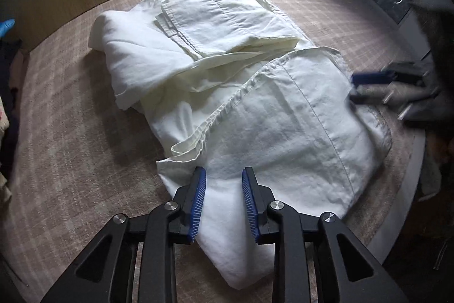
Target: Fold clothes
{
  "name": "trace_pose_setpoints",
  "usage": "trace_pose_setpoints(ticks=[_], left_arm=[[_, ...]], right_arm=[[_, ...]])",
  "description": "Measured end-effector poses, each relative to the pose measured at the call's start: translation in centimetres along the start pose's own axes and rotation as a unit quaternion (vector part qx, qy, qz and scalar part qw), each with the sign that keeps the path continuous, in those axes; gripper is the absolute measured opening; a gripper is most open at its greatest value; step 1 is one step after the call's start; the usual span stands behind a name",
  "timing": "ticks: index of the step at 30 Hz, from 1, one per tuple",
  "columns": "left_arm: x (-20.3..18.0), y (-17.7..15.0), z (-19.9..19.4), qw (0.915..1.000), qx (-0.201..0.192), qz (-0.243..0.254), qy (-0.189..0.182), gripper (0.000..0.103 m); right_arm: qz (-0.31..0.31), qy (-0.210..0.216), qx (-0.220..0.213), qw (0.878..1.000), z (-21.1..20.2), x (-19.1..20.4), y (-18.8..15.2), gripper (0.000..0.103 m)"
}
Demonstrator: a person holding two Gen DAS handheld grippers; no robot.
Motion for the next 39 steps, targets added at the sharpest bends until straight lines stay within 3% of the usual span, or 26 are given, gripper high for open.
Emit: trace_pose_setpoints(ticks=[3, 5, 6, 8, 11, 14, 16, 18, 20, 23, 26, 29, 31, 34, 37, 39], left_arm=[[1.7, 1.4, -2.4, 0.9998, -0.004, -0.017, 0.002, 0.025], [3.4, 2.8, -4.8, 0.9993, -0.022, -0.030, 0.003, 0.030], [4.5, 3.7, -5.9, 0.9988, -0.033, -0.035, 0.006, 0.037], [7.0, 5.8, -7.5, 0.9975, -0.054, -0.043, 0.014, 0.040], [10.0, 9.2, -6.8, 0.9961, -0.064, -0.034, 0.050, 0.045], [11.7, 12.2, -3.0, 0.9965, -0.041, -0.031, 0.065, 0.045], [12.0, 13.3, -0.8, 0.9957, -0.037, -0.028, 0.080, 0.043], [12.1, 14.0, 0.5, 0.9963, -0.039, -0.033, 0.069, 0.042], [12.2, 14.6, 1.8, 0.9970, -0.041, -0.038, 0.054, 0.041], [11.9, 14.5, 2.0, 0.9950, -0.065, -0.007, 0.076, 0.034], [11.8, 13.9, 2.8, 0.9931, -0.081, 0.018, 0.083, 0.035], [12.3, 13.0, 6.2, 0.9952, -0.047, 0.019, 0.084, 0.038], [12.5, 12.7, 6.8, 0.9954, -0.053, 0.012, 0.079, 0.040], [12.9, 12.6, 4.5, 0.9944, -0.069, 0.001, 0.081, 0.039], [12.7, 11.4, -0.5, 0.9924, -0.106, -0.011, 0.063, 0.036], [11.0, 9.4, -3.8, 0.9903, -0.129, 0.011, 0.051, 0.037]], right_arm=[[-0.010, 0.025, 0.007, 1.000, -2.6, -0.1, 1.4, 0.043], [-0.008, 0.038, -0.048, 0.998, -6.8, -1.2, 3.7, 0.043], [-0.009, 0.027, -0.069, 0.997, -8.6, -2.2, 5.1, 0.050], [-0.013, 0.004, -0.112, 0.994, -12.1, -4.1, 8.0, 0.068], [-0.015, -0.021, -0.145, 0.989, -13.6, -7.7, 12.7, 0.071], [0.010, -0.014, -0.137, 0.990, -11.5, -10.3, 16.1, 0.070], [0.010, 0.003, -0.128, 0.992, -9.3, -11.1, 17.7, 0.065], [0.006, 0.022, -0.118, 0.993, -7.1, -11.0, 19.0, 0.034], [-0.006, 0.042, -0.110, 0.993, -4.9, -9.8, 19.2, 0.034], [-0.026, 0.070, -0.098, 0.992, -1.6, -7.9, 19.4, 0.034], [-0.060, 0.040, -0.073, 0.995, 1.8, -7.2, 19.1, 0.034], [-0.053, 0.017, -0.043, 0.998, 4.6, -8.2, 18.8, 0.034], [-0.025, 0.037, -0.049, 0.998, 4.0, -9.0, 18.9, 0.034], [-0.001, 0.028, -0.065, 0.997, 0.6, -9.1, 18.4, 0.036], [0.005, 0.038, -0.066, 0.997, -2.0, -7.2, 13.4, 0.036], [0.009, 0.045, -0.067, 0.997, -3.7, -5.9, 10.1, 0.036]])
Point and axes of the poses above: each gripper's, at about its wrist camera, not at the fingertips, and z roughly the way its jaws point, x to its left, y to its top, the point moved 4 cm from there along z, roughly the way its jaws point, and after that the axes turned 14 degrees about y, right-handed, at the moved point
